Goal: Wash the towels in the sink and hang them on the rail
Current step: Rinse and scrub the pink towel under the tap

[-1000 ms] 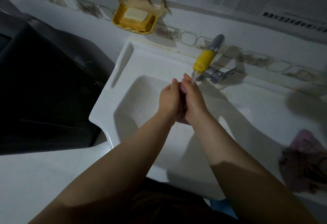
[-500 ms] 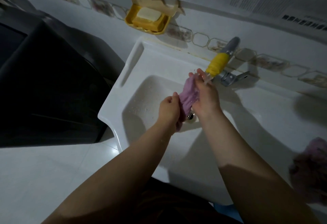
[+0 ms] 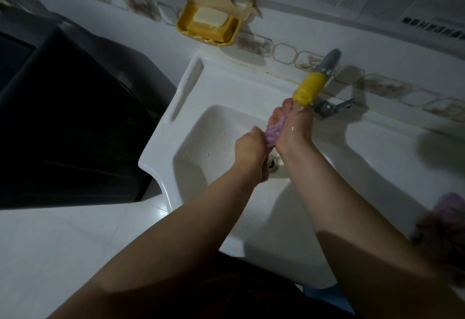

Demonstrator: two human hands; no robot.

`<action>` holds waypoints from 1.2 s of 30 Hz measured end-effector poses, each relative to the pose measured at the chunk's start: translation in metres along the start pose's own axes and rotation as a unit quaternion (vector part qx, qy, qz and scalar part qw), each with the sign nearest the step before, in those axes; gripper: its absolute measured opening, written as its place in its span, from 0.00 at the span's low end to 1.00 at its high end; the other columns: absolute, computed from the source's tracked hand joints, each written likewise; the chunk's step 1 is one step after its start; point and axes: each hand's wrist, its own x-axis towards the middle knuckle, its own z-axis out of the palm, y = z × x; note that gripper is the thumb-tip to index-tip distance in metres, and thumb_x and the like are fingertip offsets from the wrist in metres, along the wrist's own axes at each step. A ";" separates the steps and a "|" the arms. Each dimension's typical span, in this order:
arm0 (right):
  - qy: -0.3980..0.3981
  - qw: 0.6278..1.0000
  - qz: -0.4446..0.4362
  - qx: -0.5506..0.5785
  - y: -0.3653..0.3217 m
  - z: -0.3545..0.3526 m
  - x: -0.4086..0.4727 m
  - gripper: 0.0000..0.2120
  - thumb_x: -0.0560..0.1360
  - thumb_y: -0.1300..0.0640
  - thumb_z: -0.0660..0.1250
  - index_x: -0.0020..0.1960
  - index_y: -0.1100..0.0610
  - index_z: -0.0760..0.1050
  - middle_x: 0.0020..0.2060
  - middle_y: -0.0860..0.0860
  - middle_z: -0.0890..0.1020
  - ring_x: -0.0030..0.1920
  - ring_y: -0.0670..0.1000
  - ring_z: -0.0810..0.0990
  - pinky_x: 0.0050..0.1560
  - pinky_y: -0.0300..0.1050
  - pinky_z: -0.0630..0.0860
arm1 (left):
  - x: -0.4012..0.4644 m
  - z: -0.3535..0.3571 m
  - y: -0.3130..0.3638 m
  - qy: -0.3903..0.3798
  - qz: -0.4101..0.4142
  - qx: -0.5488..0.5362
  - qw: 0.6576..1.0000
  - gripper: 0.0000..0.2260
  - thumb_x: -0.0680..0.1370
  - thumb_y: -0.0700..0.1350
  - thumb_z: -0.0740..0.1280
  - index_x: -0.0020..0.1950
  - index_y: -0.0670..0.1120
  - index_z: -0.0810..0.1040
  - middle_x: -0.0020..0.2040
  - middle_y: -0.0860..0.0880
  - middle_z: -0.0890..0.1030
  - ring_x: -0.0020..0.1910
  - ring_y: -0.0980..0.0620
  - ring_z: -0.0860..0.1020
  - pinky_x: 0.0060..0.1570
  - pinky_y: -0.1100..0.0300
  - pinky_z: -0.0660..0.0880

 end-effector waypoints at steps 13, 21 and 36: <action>-0.159 0.908 -0.079 -0.379 -0.026 -0.081 0.003 0.06 0.74 0.57 0.70 0.51 0.53 0.78 0.48 0.51 0.82 0.50 0.49 0.80 0.55 0.48 0.76 | 0.021 -0.013 0.038 -0.315 0.165 0.098 0.930 0.12 0.83 0.49 0.58 0.55 0.41 0.73 0.37 0.45 0.71 0.28 0.54 0.68 0.22 0.66 0.68; -0.241 0.943 0.054 -0.222 -0.040 -0.097 0.001 0.14 0.73 0.63 0.66 0.59 0.61 0.75 0.44 0.53 0.85 0.44 0.51 0.84 0.44 0.48 0.81 | 0.022 -0.038 0.054 -0.381 0.186 0.182 0.887 0.06 0.80 0.38 0.63 0.56 0.42 0.72 0.47 0.41 0.77 0.41 0.46 0.79 0.33 0.56 0.81; -0.035 0.867 -0.244 -0.434 0.016 -0.009 -0.044 0.21 0.78 0.46 0.61 0.30 0.54 0.67 0.24 0.49 0.73 0.31 0.50 0.75 0.36 0.43 0.69 | 0.032 0.005 0.022 -0.116 0.105 -0.036 0.987 0.16 0.83 0.51 0.54 0.38 0.47 0.70 0.24 0.56 0.76 0.28 0.58 0.74 0.33 0.61 0.71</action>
